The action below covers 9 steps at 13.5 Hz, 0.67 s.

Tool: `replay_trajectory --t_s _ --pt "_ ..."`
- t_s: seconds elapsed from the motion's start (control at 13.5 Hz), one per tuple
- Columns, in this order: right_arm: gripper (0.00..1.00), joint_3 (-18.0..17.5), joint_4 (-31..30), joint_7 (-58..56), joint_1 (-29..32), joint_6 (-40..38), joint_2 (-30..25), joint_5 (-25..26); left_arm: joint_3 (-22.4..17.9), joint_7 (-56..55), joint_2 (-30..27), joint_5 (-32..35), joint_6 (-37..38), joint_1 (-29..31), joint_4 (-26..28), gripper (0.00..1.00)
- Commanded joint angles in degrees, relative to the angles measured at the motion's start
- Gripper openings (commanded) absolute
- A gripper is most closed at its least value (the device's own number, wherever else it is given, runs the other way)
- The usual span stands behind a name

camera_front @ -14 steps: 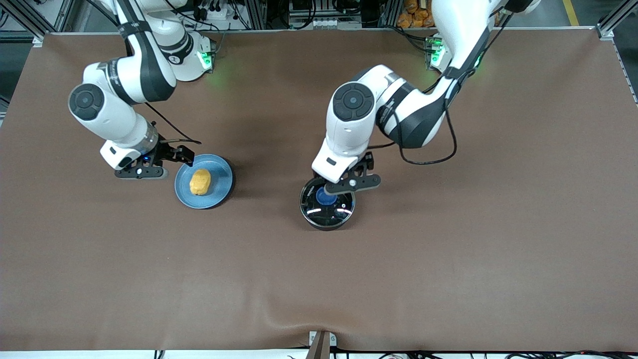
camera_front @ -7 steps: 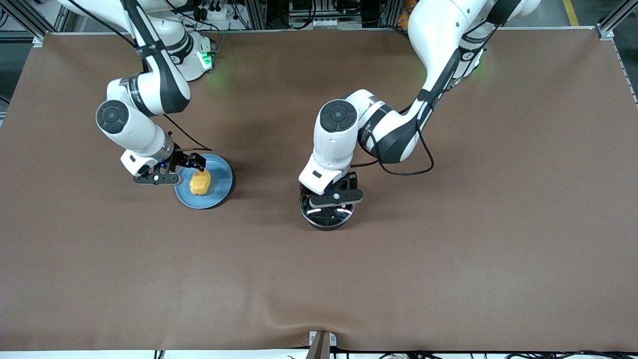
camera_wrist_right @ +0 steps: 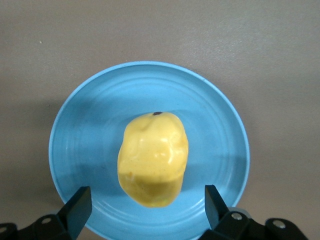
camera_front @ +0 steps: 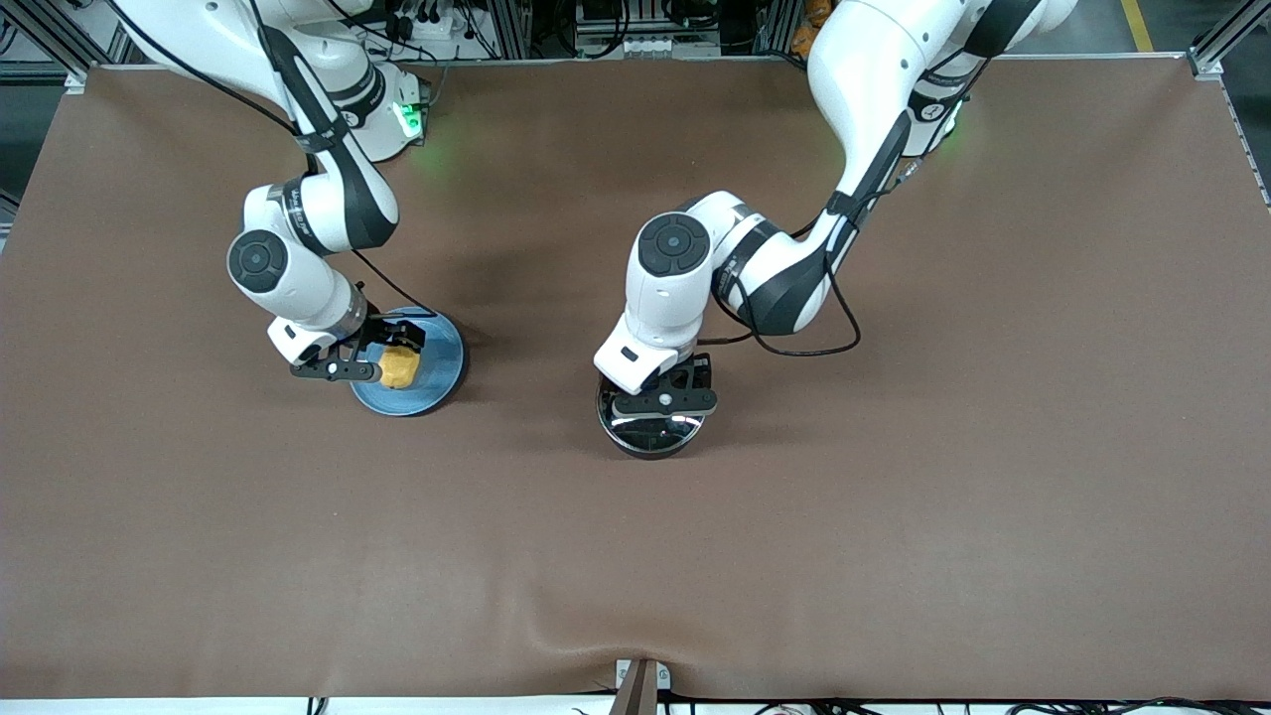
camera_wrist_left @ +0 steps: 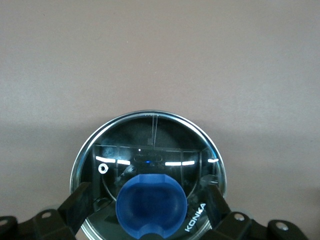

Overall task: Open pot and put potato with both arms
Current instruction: 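Lower the left gripper onto the blue knob while the right gripper grasps the potato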

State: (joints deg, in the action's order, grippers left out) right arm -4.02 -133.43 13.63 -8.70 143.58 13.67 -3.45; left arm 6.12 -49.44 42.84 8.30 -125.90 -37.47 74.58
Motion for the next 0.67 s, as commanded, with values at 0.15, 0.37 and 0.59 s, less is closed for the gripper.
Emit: replay_trajectory --t_s 0.15,0.37,0.59 --pt "1.00 -0.11 -0.25 2.80 -2.02 4.25 3.46 -0.60 -0.23 -0.83 1.89 0.93 -0.31 -0.59 -1.37 1.00" --pt "1.00 -0.02 -0.07 2.71 -2.02 4.34 3.90 -0.51 -0.23 -1.35 1.89 0.75 -0.23 -1.29 -1.28 0.99" --pt "1.00 0.06 0.10 2.80 -2.02 4.60 3.82 -0.51 -0.23 -1.27 1.89 0.84 -0.22 -1.38 -0.84 0.93"
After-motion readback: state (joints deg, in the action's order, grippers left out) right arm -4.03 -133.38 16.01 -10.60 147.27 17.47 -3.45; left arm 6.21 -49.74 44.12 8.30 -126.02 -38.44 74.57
